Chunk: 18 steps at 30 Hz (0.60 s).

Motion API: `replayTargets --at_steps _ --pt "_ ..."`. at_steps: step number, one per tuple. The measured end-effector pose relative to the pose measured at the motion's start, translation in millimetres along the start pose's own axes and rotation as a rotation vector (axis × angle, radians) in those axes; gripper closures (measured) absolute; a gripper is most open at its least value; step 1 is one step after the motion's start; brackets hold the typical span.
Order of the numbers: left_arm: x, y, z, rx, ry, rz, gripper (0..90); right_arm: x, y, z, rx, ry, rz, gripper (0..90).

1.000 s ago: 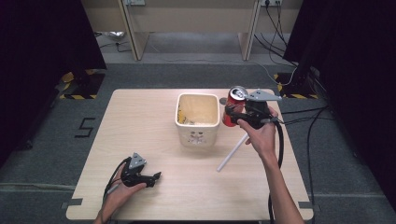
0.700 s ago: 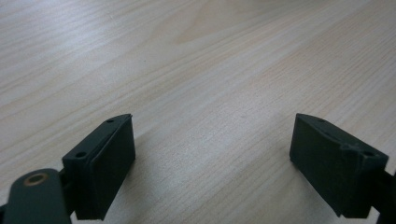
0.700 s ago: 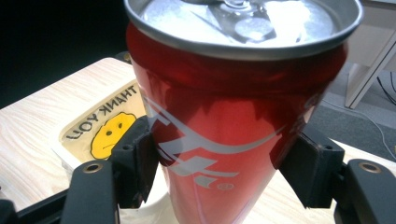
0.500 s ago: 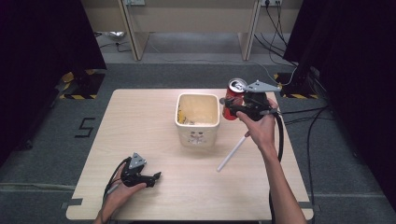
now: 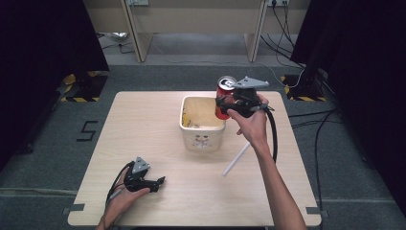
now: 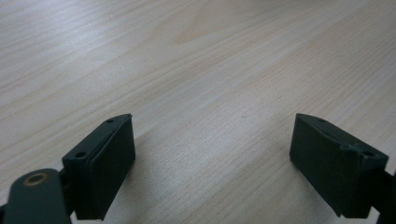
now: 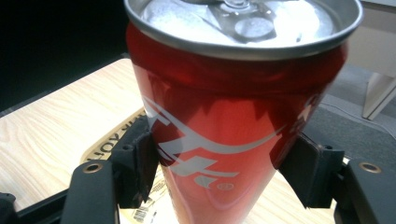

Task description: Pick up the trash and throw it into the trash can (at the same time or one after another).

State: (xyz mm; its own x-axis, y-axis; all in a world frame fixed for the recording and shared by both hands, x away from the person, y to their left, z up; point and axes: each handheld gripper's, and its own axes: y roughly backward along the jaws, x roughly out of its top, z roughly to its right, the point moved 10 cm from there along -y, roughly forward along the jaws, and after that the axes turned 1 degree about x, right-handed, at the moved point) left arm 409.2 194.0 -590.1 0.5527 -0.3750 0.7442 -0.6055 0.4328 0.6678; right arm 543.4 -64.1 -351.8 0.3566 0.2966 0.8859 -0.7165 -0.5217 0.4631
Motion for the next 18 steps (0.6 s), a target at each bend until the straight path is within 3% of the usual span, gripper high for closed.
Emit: replayTargets --at_steps 10,18 --pt "-0.1 0.0 -0.2 0.001 -0.002 0.000 13.3 4.5 -26.0 -17.8 0.041 0.013 -0.023 33.8" --pt "-0.1 0.0 -0.2 0.001 -0.001 0.000 13.3 -2.8 -50.6 -29.9 0.074 0.011 -0.058 33.8"
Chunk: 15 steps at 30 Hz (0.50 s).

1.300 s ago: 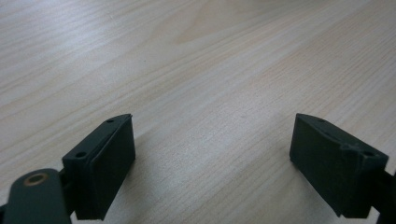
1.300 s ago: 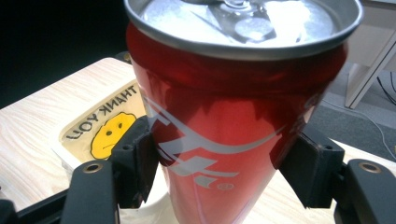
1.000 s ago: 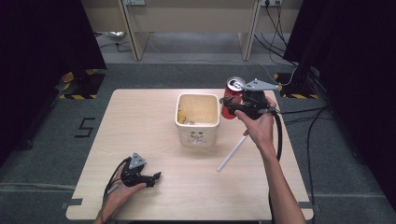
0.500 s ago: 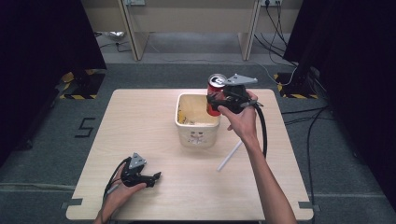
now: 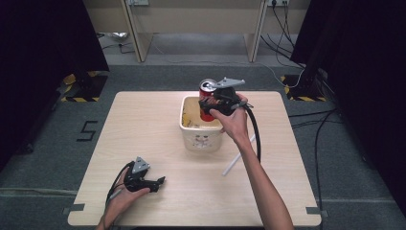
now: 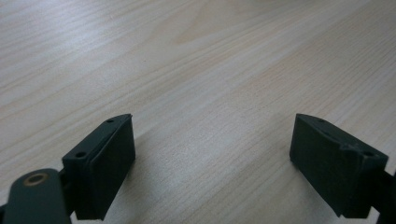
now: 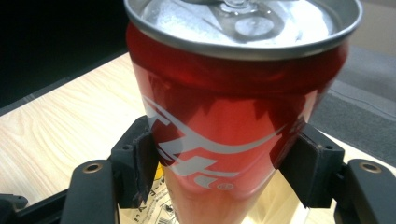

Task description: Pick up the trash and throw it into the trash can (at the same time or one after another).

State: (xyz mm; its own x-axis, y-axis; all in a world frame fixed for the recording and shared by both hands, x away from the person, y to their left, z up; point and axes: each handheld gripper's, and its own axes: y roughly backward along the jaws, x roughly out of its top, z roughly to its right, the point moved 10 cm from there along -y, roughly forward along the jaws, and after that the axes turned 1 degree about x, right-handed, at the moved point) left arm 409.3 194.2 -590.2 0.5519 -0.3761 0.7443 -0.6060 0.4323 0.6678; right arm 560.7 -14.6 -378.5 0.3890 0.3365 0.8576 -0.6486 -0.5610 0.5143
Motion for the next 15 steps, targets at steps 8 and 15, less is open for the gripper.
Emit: replayTargets --at_steps 8,15 --pt "0.1 -0.1 0.0 0.000 0.002 0.001 13.3 -8.6 -15.7 -0.2 0.002 -0.011 -0.031 33.7" --pt "-0.2 0.2 0.1 -0.002 0.000 -0.002 13.4 -22.8 -31.7 -1.4 0.009 -0.010 -0.080 33.7"
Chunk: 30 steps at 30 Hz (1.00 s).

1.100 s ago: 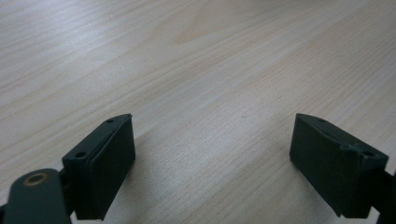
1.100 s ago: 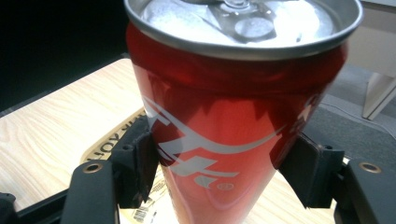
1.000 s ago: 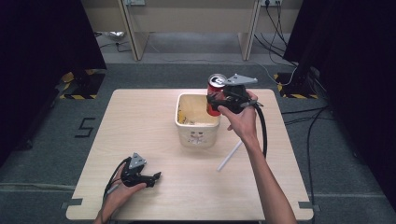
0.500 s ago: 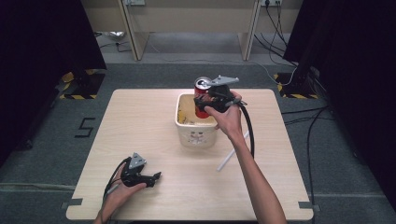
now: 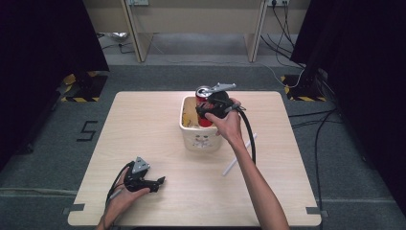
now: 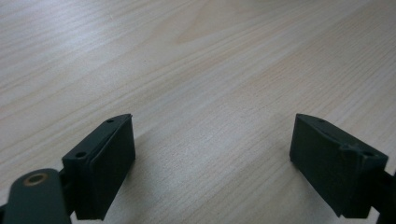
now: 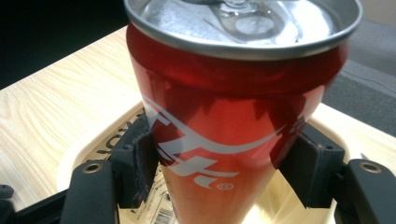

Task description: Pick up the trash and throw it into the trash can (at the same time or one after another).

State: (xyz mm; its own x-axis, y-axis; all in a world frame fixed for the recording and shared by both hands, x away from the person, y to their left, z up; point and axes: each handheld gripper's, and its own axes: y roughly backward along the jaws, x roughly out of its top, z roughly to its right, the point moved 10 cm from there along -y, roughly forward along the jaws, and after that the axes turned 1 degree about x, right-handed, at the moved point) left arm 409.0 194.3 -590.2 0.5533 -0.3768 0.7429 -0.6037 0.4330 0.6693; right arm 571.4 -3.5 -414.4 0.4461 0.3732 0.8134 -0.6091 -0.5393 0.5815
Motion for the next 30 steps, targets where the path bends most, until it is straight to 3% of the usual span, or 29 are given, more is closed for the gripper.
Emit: replayTargets --at_steps 12,24,30 --pt "0.0 0.0 0.1 -0.001 0.000 0.000 13.3 -12.1 -13.4 -10.4 0.031 0.002 -0.038 33.6" --pt "0.0 0.0 0.1 -0.001 0.000 0.000 13.3 -21.0 -22.5 -24.0 0.068 0.039 -0.087 33.6" --pt "0.0 0.0 0.1 -0.001 0.000 0.000 13.3 -21.6 -21.5 -27.5 0.083 0.015 -0.084 29.9"
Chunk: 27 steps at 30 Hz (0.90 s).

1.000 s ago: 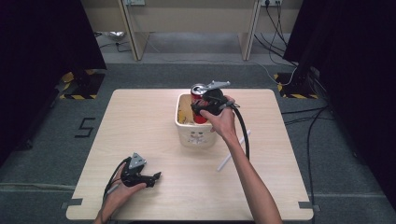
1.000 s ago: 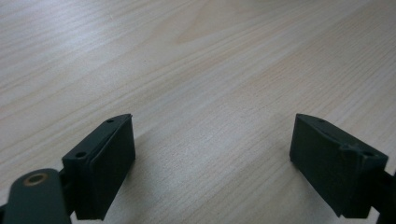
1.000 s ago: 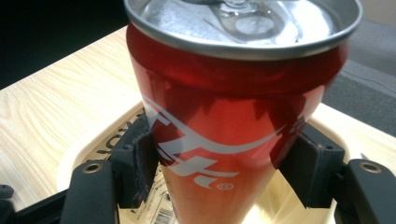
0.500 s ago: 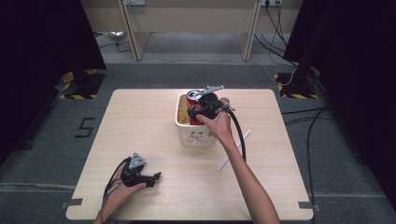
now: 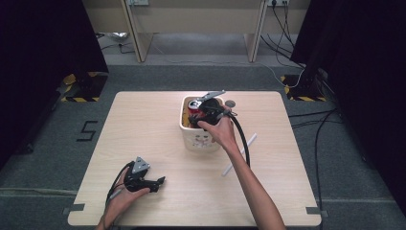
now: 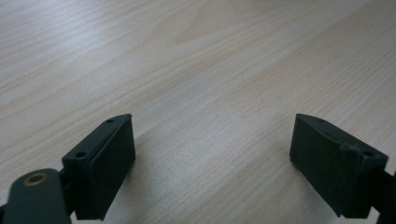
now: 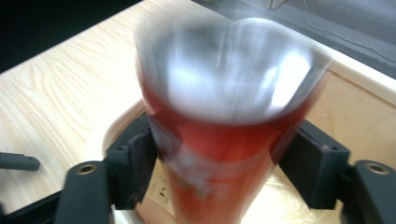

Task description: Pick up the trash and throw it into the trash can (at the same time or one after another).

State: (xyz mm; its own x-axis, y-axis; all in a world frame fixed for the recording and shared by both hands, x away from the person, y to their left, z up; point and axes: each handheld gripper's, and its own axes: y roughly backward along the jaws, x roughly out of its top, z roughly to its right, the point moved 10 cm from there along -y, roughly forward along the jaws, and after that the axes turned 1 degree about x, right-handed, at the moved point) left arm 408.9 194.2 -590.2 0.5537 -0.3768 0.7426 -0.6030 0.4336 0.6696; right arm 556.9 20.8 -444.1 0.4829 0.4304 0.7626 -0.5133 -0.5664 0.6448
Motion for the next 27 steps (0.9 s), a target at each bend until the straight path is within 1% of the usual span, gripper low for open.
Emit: replayTargets --at_steps 2,3,6,7,8,10,11,12,15,16,17,20,21,22,27 --pt "0.1 0.0 -0.1 0.001 -0.001 0.000 13.3 1.9 2.0 0.0 0.009 -0.002 0.016 21.2" --pt "0.0 0.0 -0.1 0.001 -0.002 0.000 13.3 3.3 3.7 0.4 0.006 -0.003 0.025 19.6" --pt "0.1 -0.1 -0.1 0.001 -0.001 0.002 13.3 11.1 15.9 -0.1 0.015 0.002 0.071 19.2" --pt "0.1 -0.1 -0.1 0.001 -0.001 0.001 13.3 13.6 21.5 -0.3 0.019 -0.004 0.086 18.5" --pt "0.1 -0.1 -0.1 0.001 -0.002 0.001 13.3 15.7 27.1 1.1 0.013 0.002 0.096 17.4" --pt "0.0 0.0 -0.1 0.001 -0.002 0.000 13.2 18.7 39.0 6.3 -0.020 0.015 0.111 17.1" --pt "0.1 -0.1 0.0 0.001 -0.002 0.001 13.3 19.6 44.4 8.8 -0.028 0.011 0.122 17.2" --pt "0.0 -0.1 -0.1 0.001 -0.002 0.000 13.3 19.3 49.3 11.3 -0.031 0.004 0.125 17.2" --pt "0.2 -0.2 0.0 0.001 -0.001 0.001 13.2 16.8 60.4 22.0 -0.060 -0.004 0.132 17.5" --pt "0.2 -0.1 0.0 0.001 -0.001 0.001 13.2 16.8 60.4 22.0 -0.060 -0.004 0.132 17.5" --pt "0.2 -0.1 0.0 0.001 -0.001 0.001 13.2 14.9 67.1 28.5 -0.074 -0.015 0.138 17.6" --pt "0.2 -0.1 0.0 0.001 -0.001 0.001 13.2 12.8 74.6 35.2 -0.095 -0.021 0.142 18.1" --pt "0.2 -0.1 0.0 0.001 -0.001 0.001 13.2 12.8 74.6 35.2 -0.095 -0.021 0.142 18.1" --pt "0.2 -0.1 0.0 0.001 -0.001 0.001 13.3 10.9 79.7 39.0 -0.105 -0.018 0.141 18.3" --pt "0.2 -0.1 0.0 0.001 0.000 0.001 13.2 4.2 91.1 50.2 -0.131 -0.032 0.143 18.5"
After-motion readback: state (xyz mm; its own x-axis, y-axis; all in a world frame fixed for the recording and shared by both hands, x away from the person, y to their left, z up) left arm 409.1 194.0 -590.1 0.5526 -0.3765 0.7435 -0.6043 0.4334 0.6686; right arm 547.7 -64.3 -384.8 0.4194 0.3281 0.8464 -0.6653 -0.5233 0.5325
